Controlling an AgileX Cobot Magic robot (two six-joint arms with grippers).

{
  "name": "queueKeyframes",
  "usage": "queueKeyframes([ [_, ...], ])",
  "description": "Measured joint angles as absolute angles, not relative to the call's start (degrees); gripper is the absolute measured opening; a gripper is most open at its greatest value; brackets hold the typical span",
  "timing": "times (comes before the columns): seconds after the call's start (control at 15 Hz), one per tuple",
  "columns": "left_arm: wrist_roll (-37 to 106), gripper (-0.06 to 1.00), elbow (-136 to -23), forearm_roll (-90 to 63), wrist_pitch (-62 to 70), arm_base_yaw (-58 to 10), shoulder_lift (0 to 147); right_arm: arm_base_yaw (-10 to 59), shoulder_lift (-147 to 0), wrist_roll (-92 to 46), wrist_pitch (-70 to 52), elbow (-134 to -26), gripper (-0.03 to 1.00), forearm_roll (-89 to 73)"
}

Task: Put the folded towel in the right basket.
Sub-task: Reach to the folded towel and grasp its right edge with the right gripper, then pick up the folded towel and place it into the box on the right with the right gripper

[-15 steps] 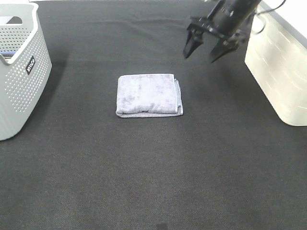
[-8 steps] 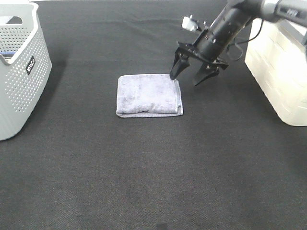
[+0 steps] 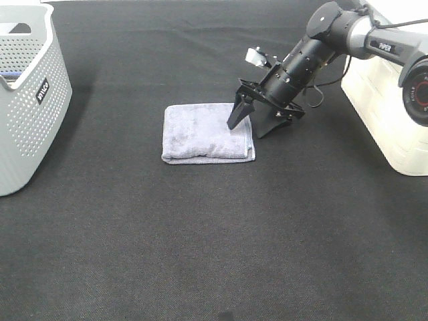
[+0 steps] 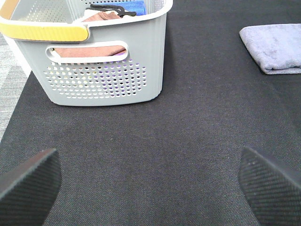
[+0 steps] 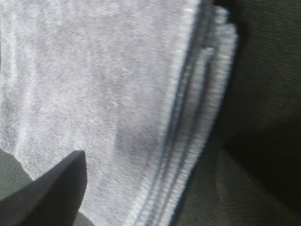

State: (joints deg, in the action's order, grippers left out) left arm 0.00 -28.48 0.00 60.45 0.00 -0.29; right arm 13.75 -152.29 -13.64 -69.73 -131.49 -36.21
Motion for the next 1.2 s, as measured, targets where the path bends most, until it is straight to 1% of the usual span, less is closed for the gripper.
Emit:
queueKeyframes([
  [0.2,0.00,0.97,-28.48,0.00,60.45,0.00,-0.29,14.61,-152.69,-13.92,-69.67,-131.84,0.72,-37.53],
  [0.27,0.00,0.97,-28.48,0.00,60.45,0.00,-0.29,15.30,-153.15,-14.21,-69.50,-131.84,0.66,-38.62],
  [0.33,0.00,0.97,-28.48,0.00,60.45,0.00,-0.29,15.64,-153.27,-14.38,-68.98,-131.89,0.57,-38.73],
  [0.4,0.00,0.97,-28.48,0.00,60.45,0.00,-0.29,15.81,-153.38,-14.38,-68.47,-131.89,0.44,-38.73],
  [0.47,0.00,0.97,-28.48,0.00,60.45,0.00,-0.29,15.81,-153.38,-14.38,-68.24,-131.89,0.28,-38.22],
  [0.53,0.00,0.97,-28.48,0.00,60.45,0.00,-0.29,15.81,-153.32,-14.38,-68.35,-132.64,0.07,-36.84],
  [0.87,0.00,0.97,-28.48,0.00,60.45,0.00,-0.29,15.81,-152.98,-14.38,-69.79,-144.67,0.07,-35.24],
  [1.2,0.00,0.97,-28.48,0.00,60.45,0.00,-0.29,15.81,-143.70,-16.62,-69.90,-147.94,0.07,-34.43],
])
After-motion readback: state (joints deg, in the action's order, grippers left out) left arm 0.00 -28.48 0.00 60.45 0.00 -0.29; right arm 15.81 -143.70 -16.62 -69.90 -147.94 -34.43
